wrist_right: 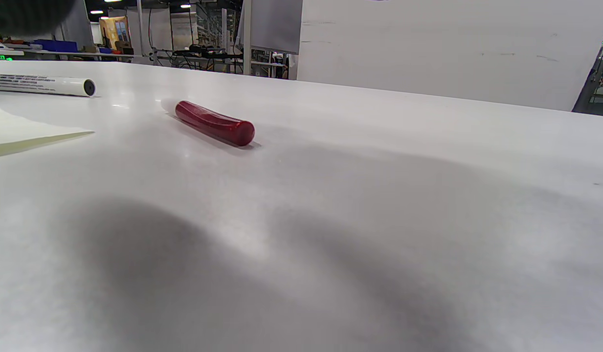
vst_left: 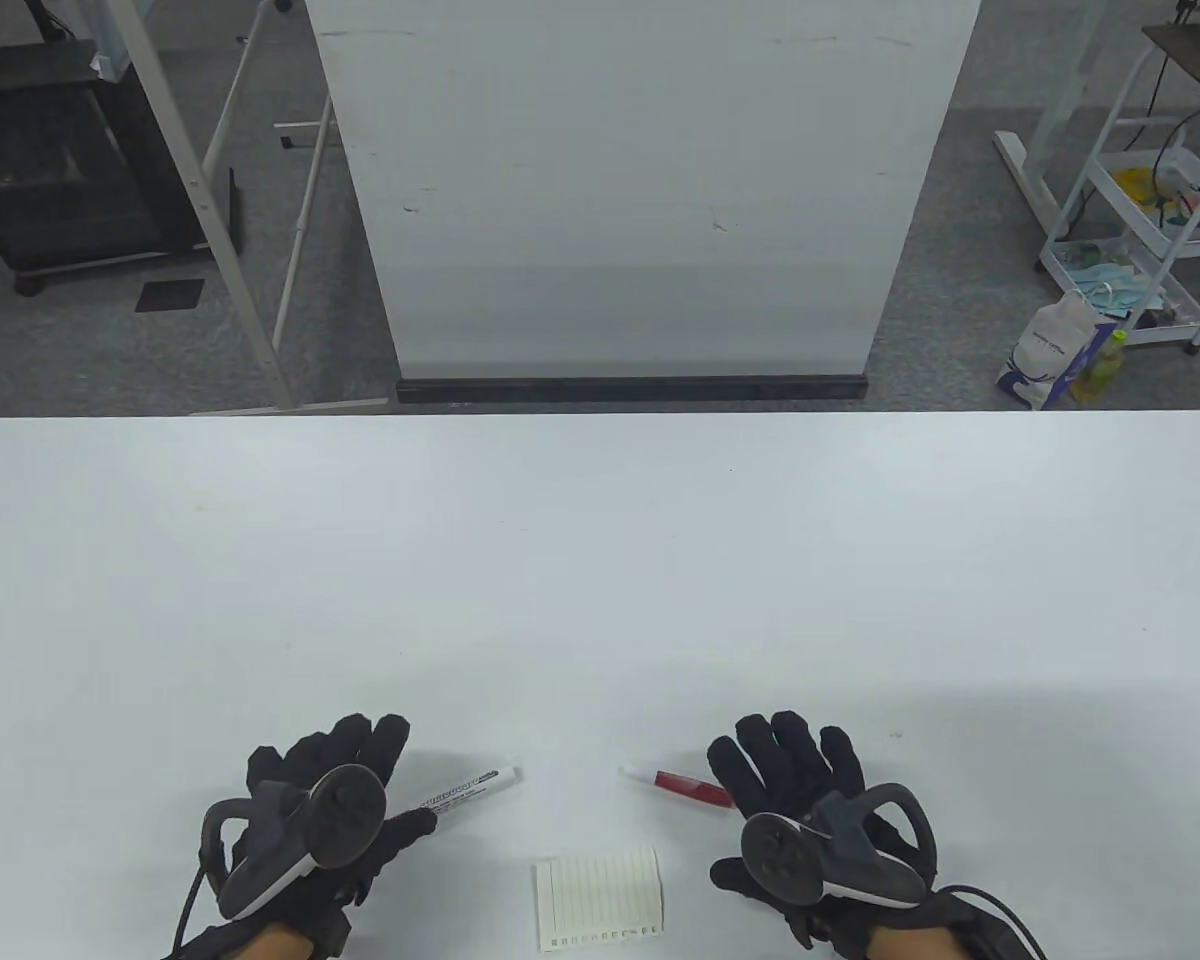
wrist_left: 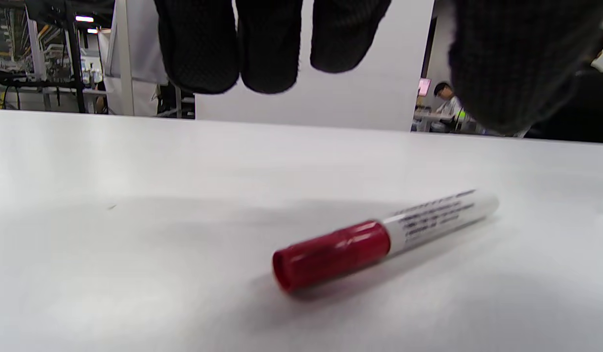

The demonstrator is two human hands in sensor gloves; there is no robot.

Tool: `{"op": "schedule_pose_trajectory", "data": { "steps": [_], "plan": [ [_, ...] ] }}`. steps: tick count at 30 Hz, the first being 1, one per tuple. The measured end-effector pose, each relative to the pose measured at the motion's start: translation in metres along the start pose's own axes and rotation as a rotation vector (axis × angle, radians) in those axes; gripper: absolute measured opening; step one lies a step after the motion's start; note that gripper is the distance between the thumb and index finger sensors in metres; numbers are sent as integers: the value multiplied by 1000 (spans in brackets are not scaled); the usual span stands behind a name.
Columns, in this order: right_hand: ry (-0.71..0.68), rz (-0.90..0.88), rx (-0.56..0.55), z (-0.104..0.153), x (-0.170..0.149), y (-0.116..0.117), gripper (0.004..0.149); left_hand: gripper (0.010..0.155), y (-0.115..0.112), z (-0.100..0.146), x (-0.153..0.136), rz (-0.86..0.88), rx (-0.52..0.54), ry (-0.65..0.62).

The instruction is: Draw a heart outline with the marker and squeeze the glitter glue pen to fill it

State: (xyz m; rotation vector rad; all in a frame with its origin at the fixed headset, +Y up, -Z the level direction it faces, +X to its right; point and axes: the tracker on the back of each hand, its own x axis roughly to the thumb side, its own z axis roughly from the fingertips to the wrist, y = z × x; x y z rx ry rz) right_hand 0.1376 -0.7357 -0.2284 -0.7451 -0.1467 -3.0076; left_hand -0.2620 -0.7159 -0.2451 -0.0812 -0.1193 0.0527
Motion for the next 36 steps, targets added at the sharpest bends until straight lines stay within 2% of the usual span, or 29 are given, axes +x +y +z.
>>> {"op": "schedule_pose_trajectory", "data": {
  "steps": [6, 10, 17, 31, 36],
  "plan": [
    [1, 16, -4, 1, 0, 0, 95, 65, -18, -12, -3, -23, -190, 49],
    [1, 13, -4, 1, 1, 0, 95, 60, -28, -18, -5, -50, -236, 65],
    [-3, 14, 8, 0, 2, 2, 95, 48, -32, -22, -3, -79, -190, 55],
    [-27, -19, 1, -2, 13, 2, 94, 47, -32, -25, 0, -61, -108, -40],
    [-51, -72, -16, -2, 21, -3, 94, 47, -23, -19, 12, -33, -45, -104]
  ]
}}
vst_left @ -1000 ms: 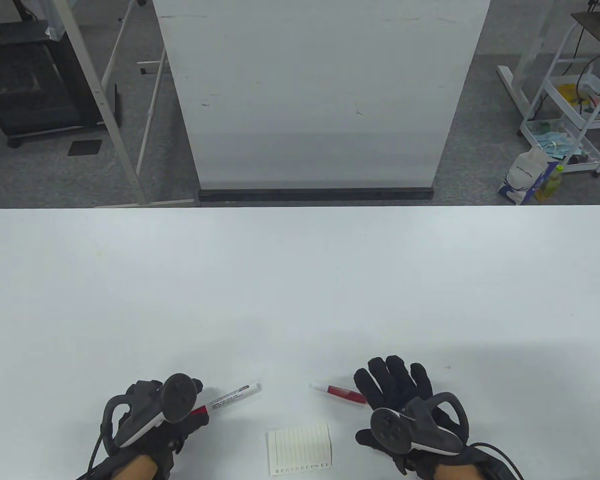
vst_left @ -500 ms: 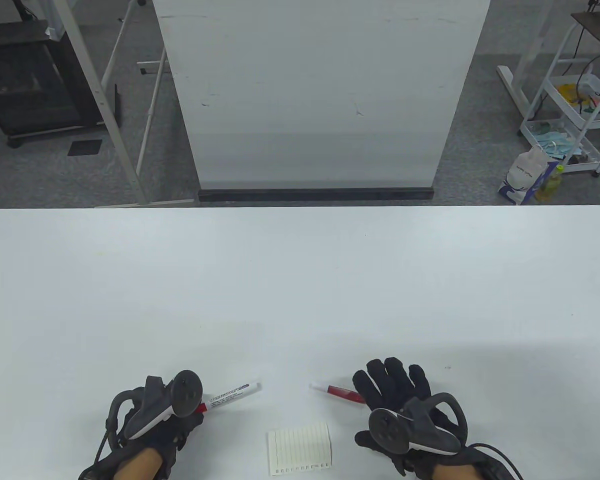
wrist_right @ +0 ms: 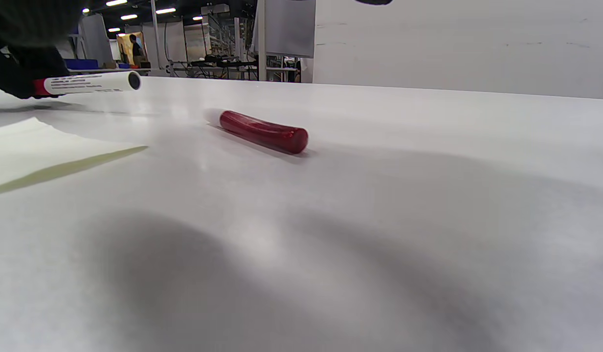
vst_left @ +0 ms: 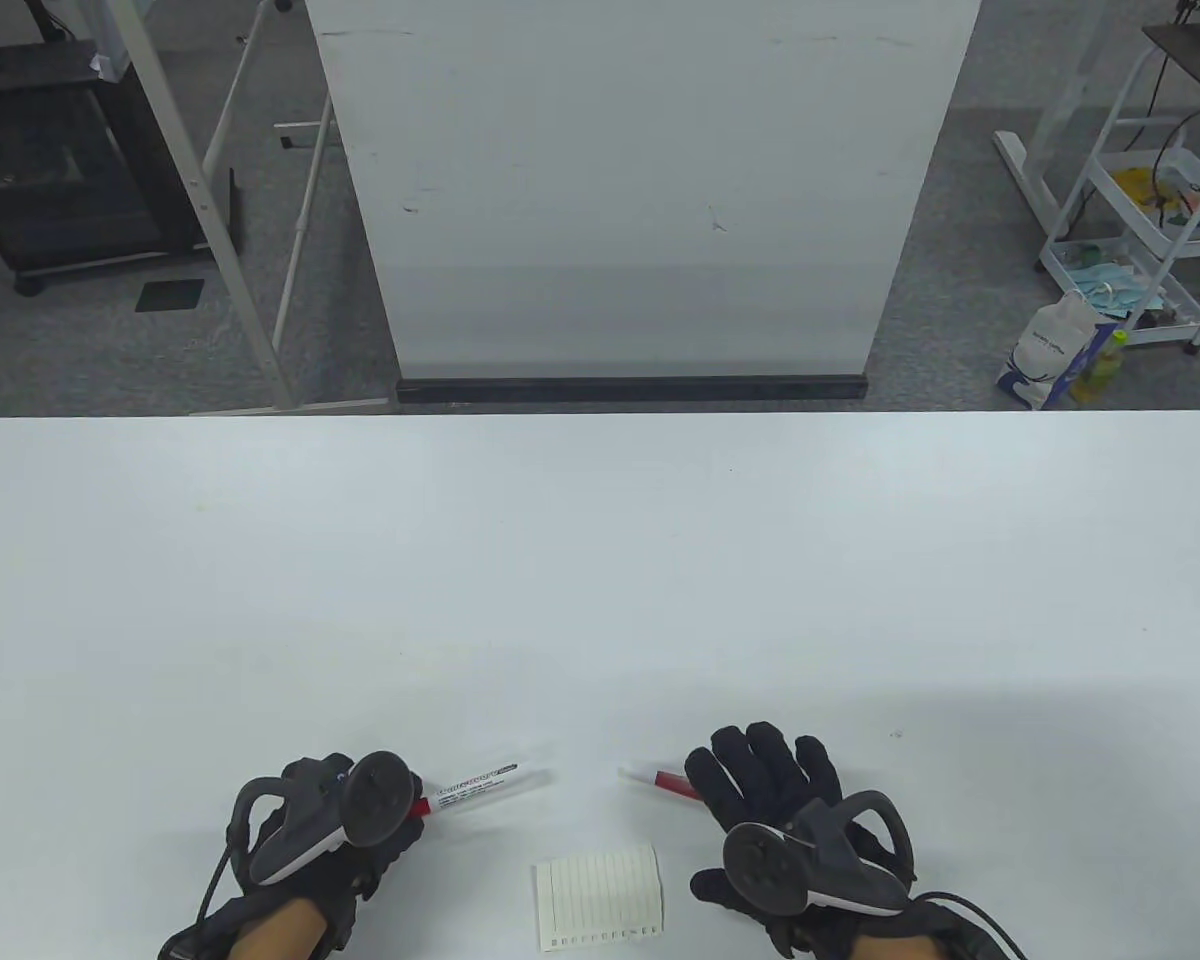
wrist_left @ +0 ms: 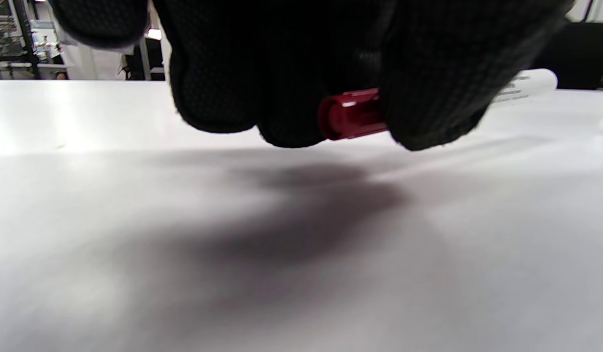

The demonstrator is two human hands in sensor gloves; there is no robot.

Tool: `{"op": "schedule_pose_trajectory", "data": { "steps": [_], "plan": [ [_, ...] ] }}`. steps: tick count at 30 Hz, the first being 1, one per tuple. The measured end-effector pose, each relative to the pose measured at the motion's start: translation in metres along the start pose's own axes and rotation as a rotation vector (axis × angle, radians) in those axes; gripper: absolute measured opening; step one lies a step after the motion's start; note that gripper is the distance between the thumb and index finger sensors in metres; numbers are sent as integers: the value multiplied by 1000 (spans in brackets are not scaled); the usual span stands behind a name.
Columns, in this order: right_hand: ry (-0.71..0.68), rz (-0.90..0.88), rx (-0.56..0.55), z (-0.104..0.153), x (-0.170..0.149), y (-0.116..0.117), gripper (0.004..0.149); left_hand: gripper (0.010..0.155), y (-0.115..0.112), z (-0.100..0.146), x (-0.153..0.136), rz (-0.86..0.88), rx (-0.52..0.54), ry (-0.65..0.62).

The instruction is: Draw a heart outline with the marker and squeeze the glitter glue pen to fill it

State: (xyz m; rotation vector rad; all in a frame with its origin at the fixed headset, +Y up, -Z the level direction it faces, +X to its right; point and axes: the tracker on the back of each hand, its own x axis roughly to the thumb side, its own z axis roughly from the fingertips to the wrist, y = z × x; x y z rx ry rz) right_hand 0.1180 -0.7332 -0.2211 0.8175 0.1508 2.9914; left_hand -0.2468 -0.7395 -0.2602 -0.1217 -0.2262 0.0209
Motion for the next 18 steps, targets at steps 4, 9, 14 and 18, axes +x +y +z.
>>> {"op": "schedule_pose_trajectory", "data": {
  "steps": [4, 9, 14, 18],
  "plan": [
    [-38, -9, -38, -2, 11, -6, 93, 47, 9, 9, 17, 16, 61, -74],
    [-96, -43, -64, -8, 31, -15, 90, 47, 15, 22, 51, 7, 121, -195],
    [-120, -99, -80, -17, 46, -18, 83, 47, 15, 28, 78, -2, 148, -279],
    [-121, -159, -89, -22, 50, -11, 73, 48, 15, 33, 92, 2, 174, -332]
  ]
}}
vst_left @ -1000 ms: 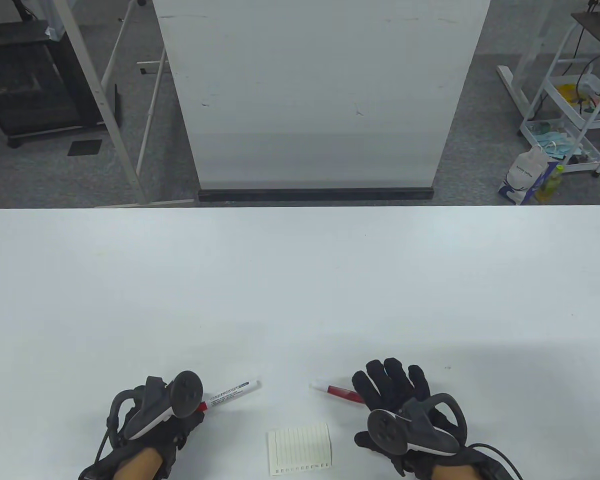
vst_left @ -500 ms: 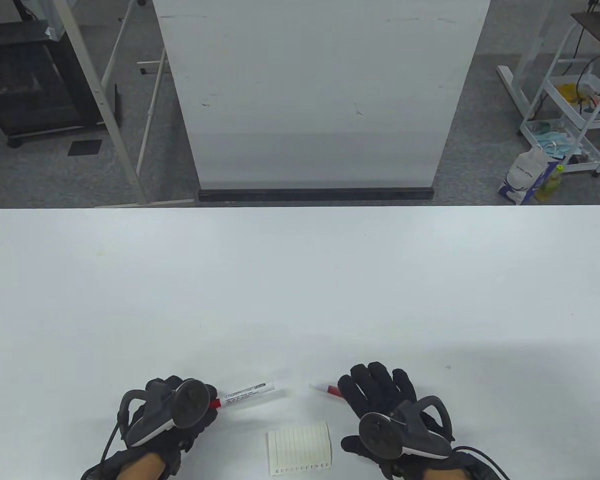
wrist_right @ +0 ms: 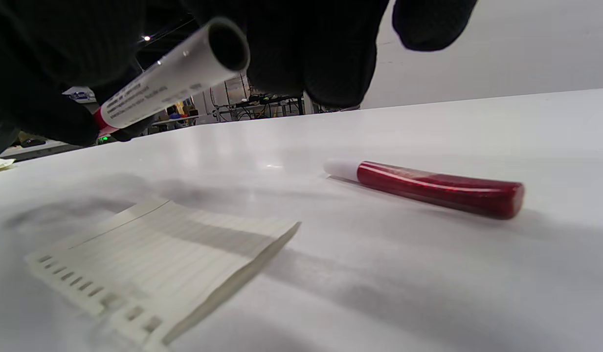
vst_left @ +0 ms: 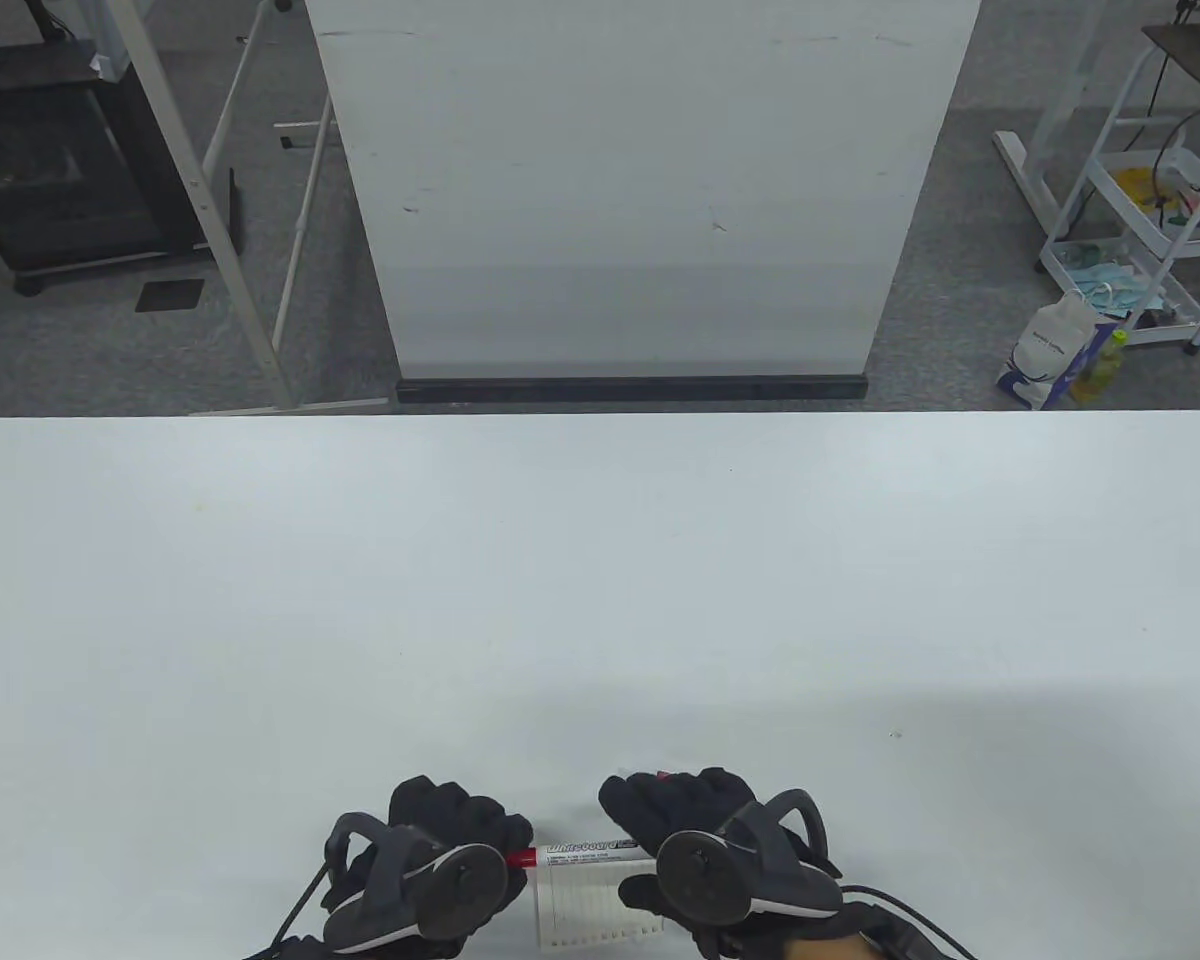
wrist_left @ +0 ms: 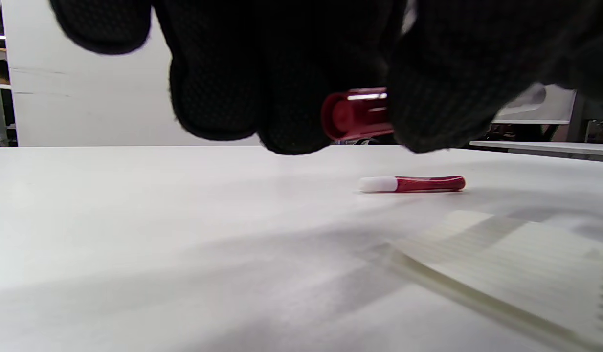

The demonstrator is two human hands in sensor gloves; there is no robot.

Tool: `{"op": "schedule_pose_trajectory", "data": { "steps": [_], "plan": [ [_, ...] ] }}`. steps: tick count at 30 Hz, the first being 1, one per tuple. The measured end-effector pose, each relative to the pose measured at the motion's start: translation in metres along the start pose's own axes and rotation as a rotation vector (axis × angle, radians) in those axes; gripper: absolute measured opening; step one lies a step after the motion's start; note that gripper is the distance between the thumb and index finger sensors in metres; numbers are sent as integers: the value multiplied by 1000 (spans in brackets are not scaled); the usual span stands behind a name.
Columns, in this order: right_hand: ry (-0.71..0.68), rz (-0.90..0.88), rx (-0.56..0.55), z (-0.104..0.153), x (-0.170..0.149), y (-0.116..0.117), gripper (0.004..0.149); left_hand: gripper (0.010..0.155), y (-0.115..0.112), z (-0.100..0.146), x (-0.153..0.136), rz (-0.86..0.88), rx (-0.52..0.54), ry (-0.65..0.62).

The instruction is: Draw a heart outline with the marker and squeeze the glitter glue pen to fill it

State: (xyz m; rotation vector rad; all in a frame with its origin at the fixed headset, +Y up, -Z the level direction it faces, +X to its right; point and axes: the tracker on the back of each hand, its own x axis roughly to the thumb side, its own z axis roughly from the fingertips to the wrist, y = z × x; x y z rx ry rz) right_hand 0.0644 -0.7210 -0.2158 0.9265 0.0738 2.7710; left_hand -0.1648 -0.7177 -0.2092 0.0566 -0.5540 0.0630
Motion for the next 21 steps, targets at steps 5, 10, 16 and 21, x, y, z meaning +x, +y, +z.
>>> {"op": "schedule_pose_trajectory", "data": {
  "steps": [5, 10, 16, 21],
  "plan": [
    [3, -115, -12, -1, -6, 8, 58, 48, -2, 1, 3, 70, 17, -30],
    [-2, -186, -37, 1, -12, 6, 53, 48, -4, 0, -1, 175, 24, -36],
    [3, -347, -63, 5, -24, 5, 52, 48, -4, 0, -5, 255, 5, -50],
    [38, -518, -117, 10, -37, -1, 51, 48, -2, 0, -7, 304, 26, -57]
  ]
}}
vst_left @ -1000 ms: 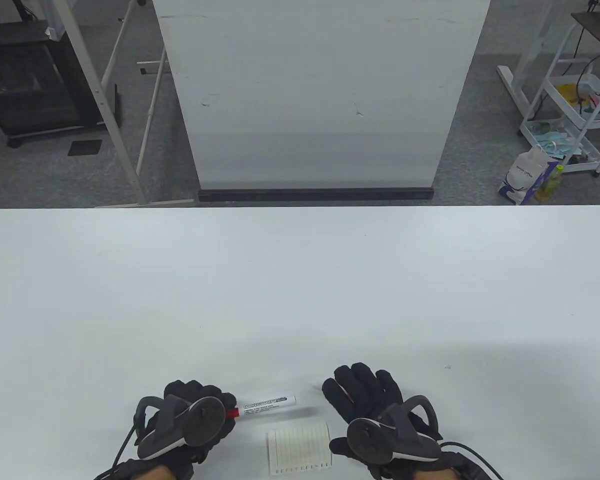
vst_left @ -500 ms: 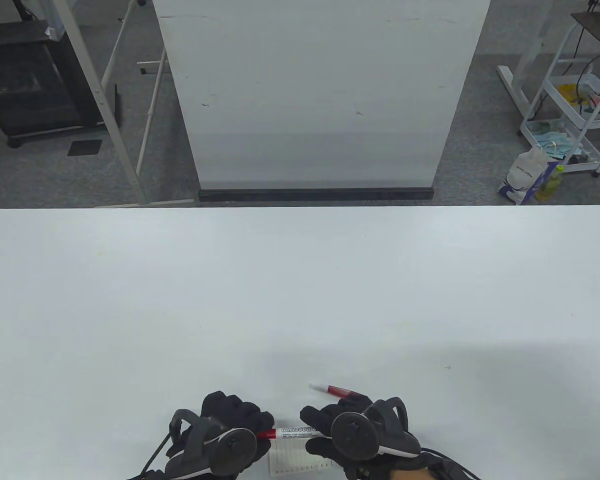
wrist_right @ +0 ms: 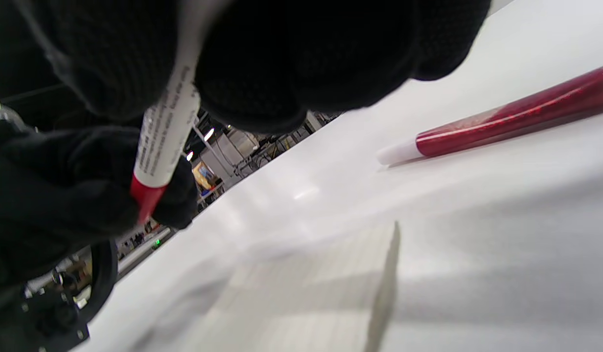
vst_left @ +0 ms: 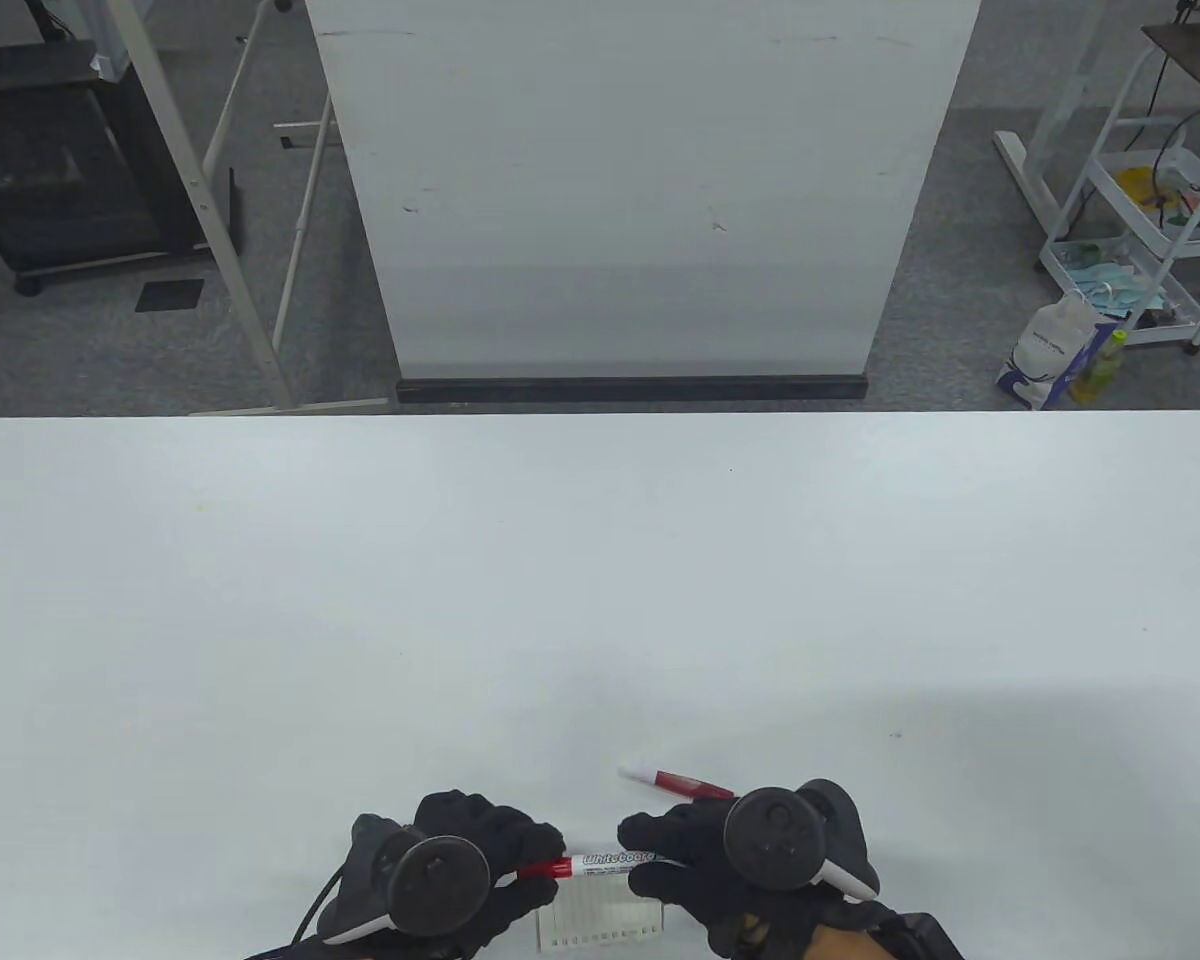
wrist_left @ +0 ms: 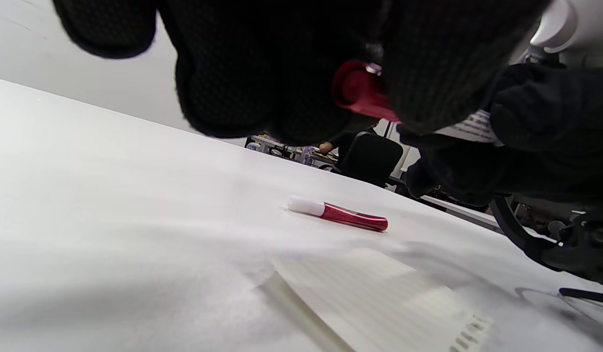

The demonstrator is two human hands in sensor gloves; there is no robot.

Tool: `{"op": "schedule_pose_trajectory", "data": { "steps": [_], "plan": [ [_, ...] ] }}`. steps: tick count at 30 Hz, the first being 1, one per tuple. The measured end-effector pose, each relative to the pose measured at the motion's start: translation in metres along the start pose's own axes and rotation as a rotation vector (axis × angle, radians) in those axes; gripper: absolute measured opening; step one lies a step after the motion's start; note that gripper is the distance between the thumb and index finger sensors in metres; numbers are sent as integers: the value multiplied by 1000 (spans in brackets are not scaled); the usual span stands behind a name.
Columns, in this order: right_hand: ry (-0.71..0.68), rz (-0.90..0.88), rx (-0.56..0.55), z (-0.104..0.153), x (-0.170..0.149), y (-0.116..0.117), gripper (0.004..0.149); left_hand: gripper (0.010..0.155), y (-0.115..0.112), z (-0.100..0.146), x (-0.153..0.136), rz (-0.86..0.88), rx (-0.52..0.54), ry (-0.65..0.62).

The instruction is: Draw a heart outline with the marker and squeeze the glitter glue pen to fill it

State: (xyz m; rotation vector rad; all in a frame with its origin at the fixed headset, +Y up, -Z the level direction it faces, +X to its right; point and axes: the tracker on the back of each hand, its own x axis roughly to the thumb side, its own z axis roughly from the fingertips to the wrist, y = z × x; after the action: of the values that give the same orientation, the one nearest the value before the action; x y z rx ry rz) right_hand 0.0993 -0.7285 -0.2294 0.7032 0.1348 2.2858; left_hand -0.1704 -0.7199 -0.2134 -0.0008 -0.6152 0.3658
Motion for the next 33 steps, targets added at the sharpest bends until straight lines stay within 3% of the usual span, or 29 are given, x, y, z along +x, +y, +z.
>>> {"op": "schedule_pose_trajectory", "data": {
  "steps": [6, 12, 18, 26, 33],
  "plan": [
    [60, -106, -91, 6, -6, -14, 49, 49, -1, -1, -5, 1, -10, 23],
    [85, -97, -112, 10, -3, -13, 46, 51, -14, -7, 2, -24, -49, 16],
    [100, -46, -147, 11, -2, -8, 36, 51, -31, -15, 8, -159, -119, -1],
    [80, 73, -131, 8, 3, 3, 33, 51, -45, -21, 9, -258, -222, 5],
    [41, 137, -87, 4, 9, 15, 34, 51, -46, -22, 11, -286, -237, 41]
  ]
}}
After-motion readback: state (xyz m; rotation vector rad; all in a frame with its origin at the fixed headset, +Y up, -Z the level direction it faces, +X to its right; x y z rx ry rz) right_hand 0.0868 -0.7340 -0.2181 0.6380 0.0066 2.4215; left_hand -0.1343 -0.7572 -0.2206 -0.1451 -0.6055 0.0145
